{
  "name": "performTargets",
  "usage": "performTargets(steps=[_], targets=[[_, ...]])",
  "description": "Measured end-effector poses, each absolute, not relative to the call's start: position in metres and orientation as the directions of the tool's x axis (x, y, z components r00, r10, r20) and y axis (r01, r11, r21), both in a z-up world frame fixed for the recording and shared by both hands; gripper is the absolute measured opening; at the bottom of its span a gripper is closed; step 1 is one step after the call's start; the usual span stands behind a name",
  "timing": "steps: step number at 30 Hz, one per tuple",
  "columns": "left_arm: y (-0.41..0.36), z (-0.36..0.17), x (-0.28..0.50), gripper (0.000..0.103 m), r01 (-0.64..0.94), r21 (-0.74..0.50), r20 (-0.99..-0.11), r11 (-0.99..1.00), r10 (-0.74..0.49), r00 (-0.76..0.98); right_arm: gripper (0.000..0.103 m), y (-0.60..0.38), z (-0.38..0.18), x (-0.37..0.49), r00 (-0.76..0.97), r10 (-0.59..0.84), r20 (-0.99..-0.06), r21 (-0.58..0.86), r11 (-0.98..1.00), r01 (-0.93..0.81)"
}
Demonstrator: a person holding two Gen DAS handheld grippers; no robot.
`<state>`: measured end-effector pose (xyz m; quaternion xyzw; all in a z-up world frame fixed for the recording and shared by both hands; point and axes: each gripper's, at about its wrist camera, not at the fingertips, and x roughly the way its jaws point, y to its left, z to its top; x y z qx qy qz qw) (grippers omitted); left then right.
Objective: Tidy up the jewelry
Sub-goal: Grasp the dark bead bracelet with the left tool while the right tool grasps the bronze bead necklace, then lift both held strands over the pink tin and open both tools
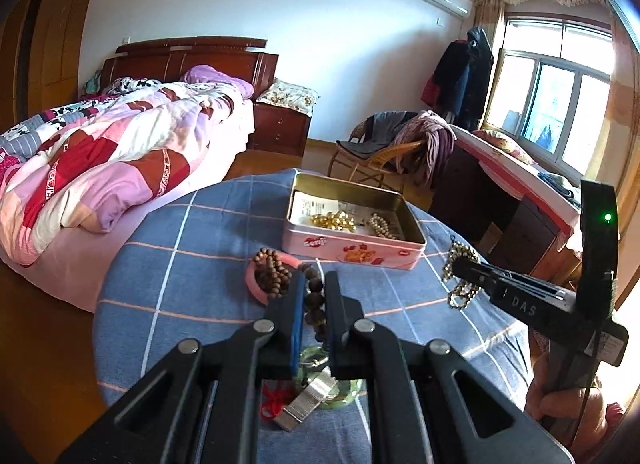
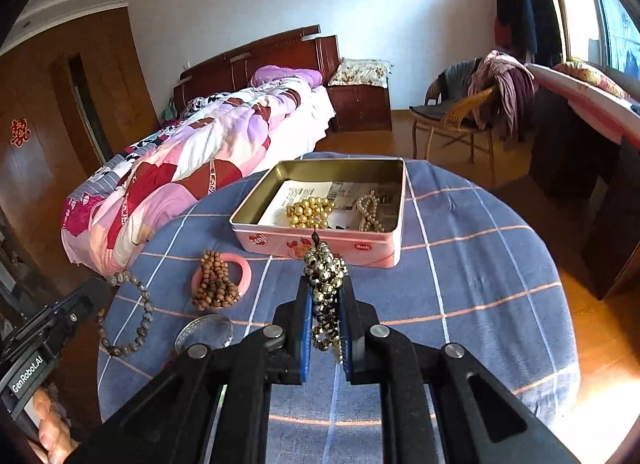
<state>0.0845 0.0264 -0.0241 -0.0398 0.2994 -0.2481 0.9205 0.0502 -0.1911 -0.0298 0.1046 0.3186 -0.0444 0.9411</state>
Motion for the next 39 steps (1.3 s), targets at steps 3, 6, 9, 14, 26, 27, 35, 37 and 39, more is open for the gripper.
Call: performTargets(steps=[3,6,9,14,26,27,35,37,39], targets=[[0.026,-0.020,0.079,0.010,0.439,-0.214,-0.522,0.872,-0.483,0.703,0.011,-0.187,-0.026,0.044,0.796,-0.029,-0.604,0.155,0.976,0.154],[0.024,-0.015,0.073,0.010,0.445,-0.214,-0.511,0.870,-0.487,0.708,0.011,-0.185,-0.024,0.038,0.803,-0.026,-0.595,0.159,0.976,0.150],[0.023,-0.012,0.067,0.010,0.452,-0.209,-0.504,0.867,-0.491,0.710,0.011,-0.179,-0.018,0.031,0.811,-0.049,-0.583,0.126,0.981,0.150],[0.019,-0.009,0.062,0.010,0.459,-0.202,-0.498,0.865,-0.495,0.712,0.011,-0.172,-0.011,0.026,0.817,-0.073,-0.571,0.092,0.984,0.152],[0.014,-0.009,0.060,0.010,0.469,-0.203,-0.498,0.859,-0.504,0.706,0.011,-0.169,-0.006,0.022,0.820,-0.096,-0.564,0.072,0.984,0.164],[0.014,-0.009,0.060,0.010,0.470,-0.204,-0.498,0.859,-0.505,0.705,0.011,-0.169,-0.007,0.022,0.821,-0.099,-0.563,0.068,0.984,0.165],[0.004,-0.008,0.067,0.010,0.478,-0.203,-0.504,0.854,-0.510,0.697,0.011,-0.173,-0.007,0.033,0.817,-0.105,-0.567,0.070,0.982,0.175],[0.001,-0.006,0.069,0.010,0.481,-0.205,-0.498,0.852,-0.514,0.698,0.011,-0.175,-0.007,0.037,0.815,-0.105,-0.569,0.071,0.982,0.176],[-0.002,-0.003,0.073,0.010,0.484,-0.205,-0.495,0.851,-0.517,0.699,0.011,-0.177,-0.006,0.040,0.816,-0.109,-0.567,0.070,0.981,0.179]])
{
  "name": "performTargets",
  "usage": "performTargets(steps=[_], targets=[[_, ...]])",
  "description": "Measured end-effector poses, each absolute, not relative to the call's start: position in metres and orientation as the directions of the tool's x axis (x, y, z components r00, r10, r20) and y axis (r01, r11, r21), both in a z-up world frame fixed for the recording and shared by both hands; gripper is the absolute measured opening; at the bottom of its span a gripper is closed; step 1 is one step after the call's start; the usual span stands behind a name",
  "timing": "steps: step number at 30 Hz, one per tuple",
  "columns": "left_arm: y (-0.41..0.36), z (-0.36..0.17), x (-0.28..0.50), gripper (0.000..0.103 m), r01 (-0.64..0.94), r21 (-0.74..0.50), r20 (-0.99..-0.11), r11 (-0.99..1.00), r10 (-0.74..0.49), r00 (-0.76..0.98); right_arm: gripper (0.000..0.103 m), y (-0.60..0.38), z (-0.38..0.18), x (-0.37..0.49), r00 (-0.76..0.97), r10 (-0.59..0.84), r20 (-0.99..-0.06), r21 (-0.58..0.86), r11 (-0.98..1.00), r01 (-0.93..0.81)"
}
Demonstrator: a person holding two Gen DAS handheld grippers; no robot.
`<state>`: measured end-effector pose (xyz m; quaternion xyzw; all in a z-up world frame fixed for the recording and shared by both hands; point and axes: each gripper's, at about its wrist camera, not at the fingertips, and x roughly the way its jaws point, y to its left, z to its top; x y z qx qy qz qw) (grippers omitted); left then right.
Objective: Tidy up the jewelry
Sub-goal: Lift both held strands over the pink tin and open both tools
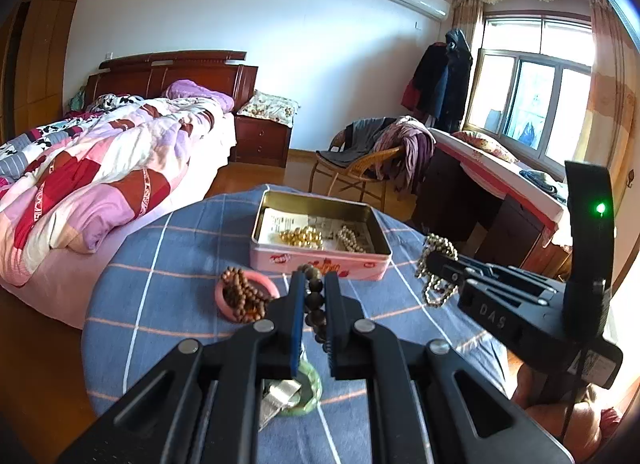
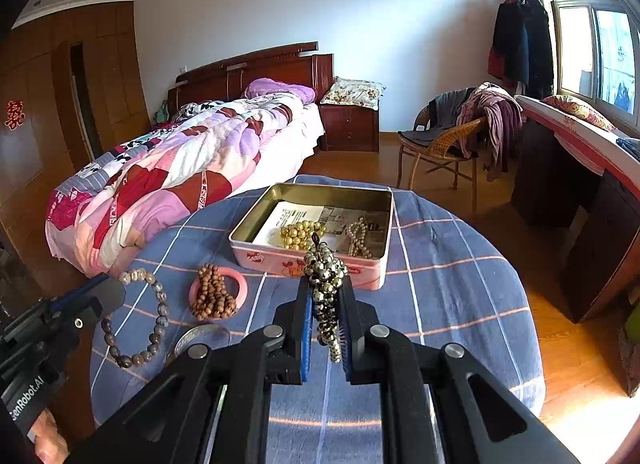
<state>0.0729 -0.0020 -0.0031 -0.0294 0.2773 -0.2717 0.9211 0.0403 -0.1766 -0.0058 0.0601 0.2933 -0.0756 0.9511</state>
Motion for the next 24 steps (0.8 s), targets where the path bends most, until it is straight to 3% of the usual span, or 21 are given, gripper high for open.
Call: performTargets(steps=[10,24], targets=[[-0.025,0.013,0.105,0.010,0.496,-0.197,-0.477,0.846,-0.524,0.705,0.011,-0.194,0.009,0.071,0.825,-0.121,-0.551,0.073,0.979,0.192],[-0.078,0.009,0.178,0.010,0.465,-0.111,-0.550,0.879,-0.443,0.708,0.011,-0.241,0.024,0.147,0.835,-0.155,-0.528,0.120,0.960,0.253]])
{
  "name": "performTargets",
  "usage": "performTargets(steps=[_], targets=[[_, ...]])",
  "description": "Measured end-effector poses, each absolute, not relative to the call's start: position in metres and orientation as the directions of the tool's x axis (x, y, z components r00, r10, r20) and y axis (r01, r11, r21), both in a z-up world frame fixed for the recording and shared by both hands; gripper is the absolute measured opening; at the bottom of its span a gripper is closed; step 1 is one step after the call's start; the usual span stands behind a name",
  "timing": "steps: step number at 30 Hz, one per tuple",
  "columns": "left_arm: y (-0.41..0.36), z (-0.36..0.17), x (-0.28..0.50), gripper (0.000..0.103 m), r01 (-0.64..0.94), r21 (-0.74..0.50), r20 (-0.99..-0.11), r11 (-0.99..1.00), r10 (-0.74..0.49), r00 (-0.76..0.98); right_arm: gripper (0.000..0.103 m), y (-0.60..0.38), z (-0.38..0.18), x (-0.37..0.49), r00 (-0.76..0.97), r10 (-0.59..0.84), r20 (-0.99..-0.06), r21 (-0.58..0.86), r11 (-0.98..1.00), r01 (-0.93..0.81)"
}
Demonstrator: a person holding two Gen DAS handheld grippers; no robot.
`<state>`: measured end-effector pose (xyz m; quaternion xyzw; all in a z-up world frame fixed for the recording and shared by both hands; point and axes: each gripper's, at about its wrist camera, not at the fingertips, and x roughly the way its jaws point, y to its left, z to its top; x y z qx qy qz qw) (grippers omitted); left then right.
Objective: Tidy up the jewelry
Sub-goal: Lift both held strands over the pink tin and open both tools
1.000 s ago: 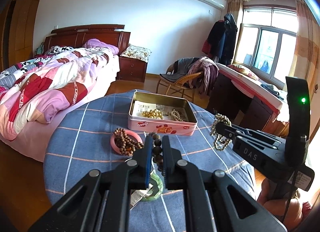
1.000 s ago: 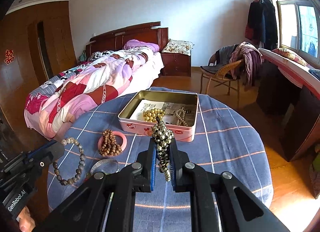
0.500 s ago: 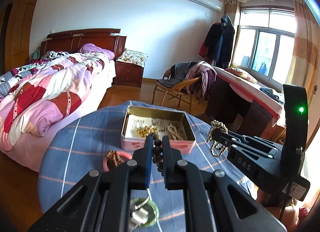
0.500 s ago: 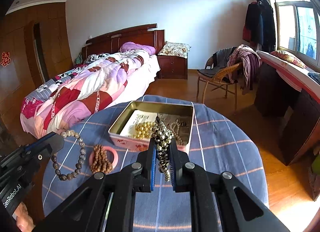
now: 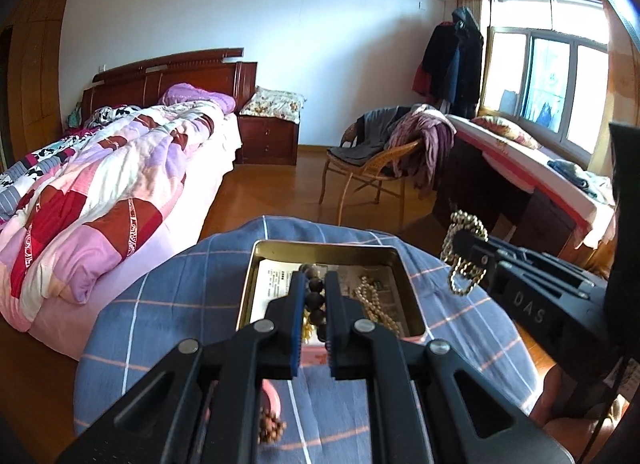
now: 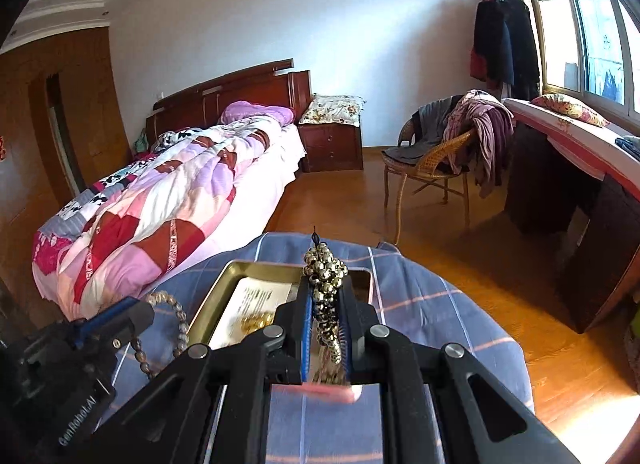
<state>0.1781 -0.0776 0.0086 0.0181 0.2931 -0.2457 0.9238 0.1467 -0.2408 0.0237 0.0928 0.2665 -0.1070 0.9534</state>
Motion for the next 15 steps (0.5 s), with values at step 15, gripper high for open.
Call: performTargets(steps=[15], targets=[[-0.122,-0.038,0.237,0.010,0.411,0.017,-0.686,0.911,-0.289,0.668,0.011,-0.271,-0.038,0.224,0.753,-0.126,-0.646,0.143,0.949,0.281]])
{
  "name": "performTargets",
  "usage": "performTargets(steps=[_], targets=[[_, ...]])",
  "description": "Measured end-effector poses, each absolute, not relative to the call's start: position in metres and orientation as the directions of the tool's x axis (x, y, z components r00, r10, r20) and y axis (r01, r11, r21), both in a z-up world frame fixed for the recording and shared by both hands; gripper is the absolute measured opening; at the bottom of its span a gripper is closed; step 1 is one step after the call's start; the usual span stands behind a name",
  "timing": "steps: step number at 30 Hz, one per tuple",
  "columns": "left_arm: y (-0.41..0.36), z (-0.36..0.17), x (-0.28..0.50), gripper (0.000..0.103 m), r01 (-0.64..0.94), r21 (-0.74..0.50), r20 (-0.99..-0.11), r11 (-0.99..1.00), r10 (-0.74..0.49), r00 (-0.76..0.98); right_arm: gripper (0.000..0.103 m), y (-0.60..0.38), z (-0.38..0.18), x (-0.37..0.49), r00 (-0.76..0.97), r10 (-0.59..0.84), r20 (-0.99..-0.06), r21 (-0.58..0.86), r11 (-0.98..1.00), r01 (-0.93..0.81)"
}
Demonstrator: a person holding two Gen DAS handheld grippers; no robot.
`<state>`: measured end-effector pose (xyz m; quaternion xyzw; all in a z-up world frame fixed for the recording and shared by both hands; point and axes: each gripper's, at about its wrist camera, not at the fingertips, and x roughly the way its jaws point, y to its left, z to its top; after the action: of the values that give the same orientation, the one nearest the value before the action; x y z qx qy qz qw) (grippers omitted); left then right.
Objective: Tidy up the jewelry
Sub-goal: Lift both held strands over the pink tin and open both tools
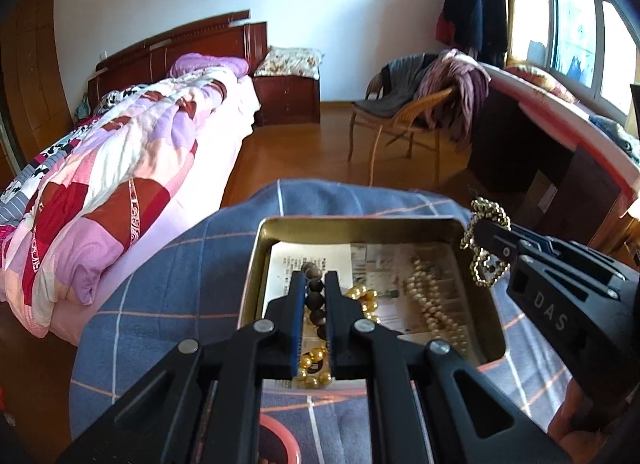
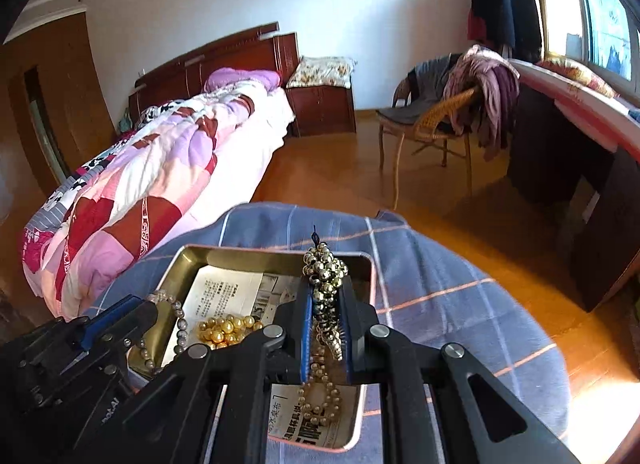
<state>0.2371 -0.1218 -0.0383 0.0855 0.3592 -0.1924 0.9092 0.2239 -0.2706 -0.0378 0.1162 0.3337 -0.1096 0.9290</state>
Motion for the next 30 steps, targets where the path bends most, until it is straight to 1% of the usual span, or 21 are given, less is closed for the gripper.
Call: performTargets(steps=[3,6,7,9,10,11,12,13,14,15,17,19,22,25,30], targets=[[-0.127,-0.047,0.242,0.010,0.403,0.028,-0.707,0.915,-0.267,0.655,0.011,-0.271,-0.050,0.232,0.740,-0.094,-0.666,0.160,0.951,0.265],[-0.132,-0.054,0.247,0.010,0.393,0.043,-0.724,0.918,-0.243,0.646,0.012,-0.272,-0.059,0.237,0.735,-0.035,-0.677,0.210,0.948,0.239],[-0.133,-0.057,0.249,0.010,0.389,0.052,-0.731,0.920,-0.231,0.643,0.015,-0.273,-0.062,0.239,0.730,-0.019,-0.683,0.228,0.944,0.238],[-0.134,-0.060,0.253,0.012,0.380,0.057,-0.742,0.923,-0.215,0.635,0.032,-0.277,-0.066,0.241,0.715,0.011,-0.699,0.263,0.934,0.243],[-0.134,-0.062,0.254,0.012,0.370,0.063,-0.747,0.927,-0.202,0.634,0.052,-0.279,-0.067,0.239,0.713,0.024,-0.701,0.284,0.926,0.248],[-0.133,-0.062,0.255,0.019,0.357,0.067,-0.752,0.932,-0.188,0.632,0.067,-0.280,-0.067,0.237,0.719,0.033,-0.694,0.298,0.922,0.246],[-0.132,-0.064,0.257,0.027,0.352,0.067,-0.758,0.934,-0.182,0.626,0.069,-0.281,-0.064,0.232,0.741,0.042,-0.670,0.318,0.918,0.236],[-0.132,-0.064,0.257,0.055,0.346,0.066,-0.764,0.936,-0.176,0.620,0.072,-0.281,-0.061,0.227,0.753,0.032,-0.658,0.319,0.917,0.239],[-0.132,-0.064,0.256,0.083,0.340,0.067,-0.765,0.938,-0.171,0.621,0.072,-0.280,-0.057,0.223,0.761,0.020,-0.648,0.313,0.918,0.243],[-0.131,-0.060,0.252,0.090,0.327,0.075,-0.749,0.942,-0.163,0.642,0.072,-0.280,-0.054,0.220,0.766,0.014,-0.643,0.310,0.919,0.244],[-0.130,-0.054,0.246,0.093,0.320,0.091,-0.724,0.943,-0.158,0.671,0.072,-0.280,-0.049,0.213,0.772,-0.018,-0.635,0.293,0.919,0.262],[-0.132,-0.049,0.241,0.095,0.325,0.109,-0.724,0.940,-0.148,0.674,0.072,-0.279,-0.043,0.204,0.776,-0.044,-0.629,0.282,0.917,0.281],[-0.131,-0.040,0.229,0.096,0.313,0.144,-0.706,0.939,-0.124,0.697,0.072,-0.280,-0.034,0.189,0.781,-0.076,-0.619,0.284,0.906,0.313],[-0.125,-0.032,0.219,0.100,0.297,0.158,-0.692,0.942,-0.109,0.714,0.072,-0.279,-0.026,0.175,0.784,-0.083,-0.615,0.292,0.900,0.324],[-0.111,-0.022,0.201,0.100,0.281,0.167,-0.677,0.945,-0.097,0.730,0.072,-0.266,-0.015,0.144,0.795,-0.087,-0.601,0.289,0.903,0.318]])
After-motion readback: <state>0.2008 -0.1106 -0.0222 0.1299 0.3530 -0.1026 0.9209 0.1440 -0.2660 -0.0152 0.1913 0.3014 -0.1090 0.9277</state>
